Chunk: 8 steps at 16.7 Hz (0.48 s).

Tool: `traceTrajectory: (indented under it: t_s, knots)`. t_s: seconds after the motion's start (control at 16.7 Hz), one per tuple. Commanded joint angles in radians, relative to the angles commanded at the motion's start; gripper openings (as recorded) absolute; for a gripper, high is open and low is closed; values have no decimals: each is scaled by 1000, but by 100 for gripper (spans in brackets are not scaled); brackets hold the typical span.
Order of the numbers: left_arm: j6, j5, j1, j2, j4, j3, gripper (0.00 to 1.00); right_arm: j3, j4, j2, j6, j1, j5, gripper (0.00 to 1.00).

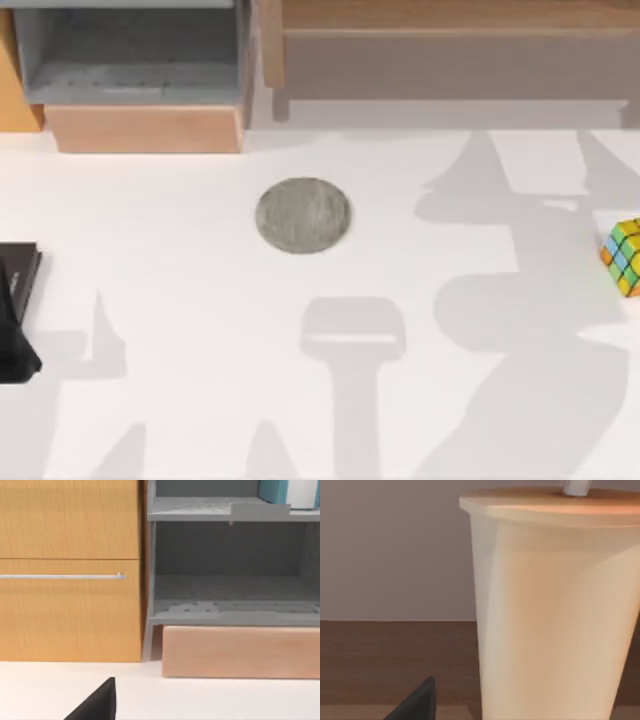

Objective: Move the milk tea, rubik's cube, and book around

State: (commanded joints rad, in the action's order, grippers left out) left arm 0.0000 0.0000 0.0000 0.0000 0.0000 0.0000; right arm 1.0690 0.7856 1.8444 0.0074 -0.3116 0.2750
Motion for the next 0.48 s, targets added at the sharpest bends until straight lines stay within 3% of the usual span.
traceTrajectory:
  t_s: [0.48]
  knots:
    - [0,0,0,0,0,0,100,309,-94,212,-2,37,-40,100]
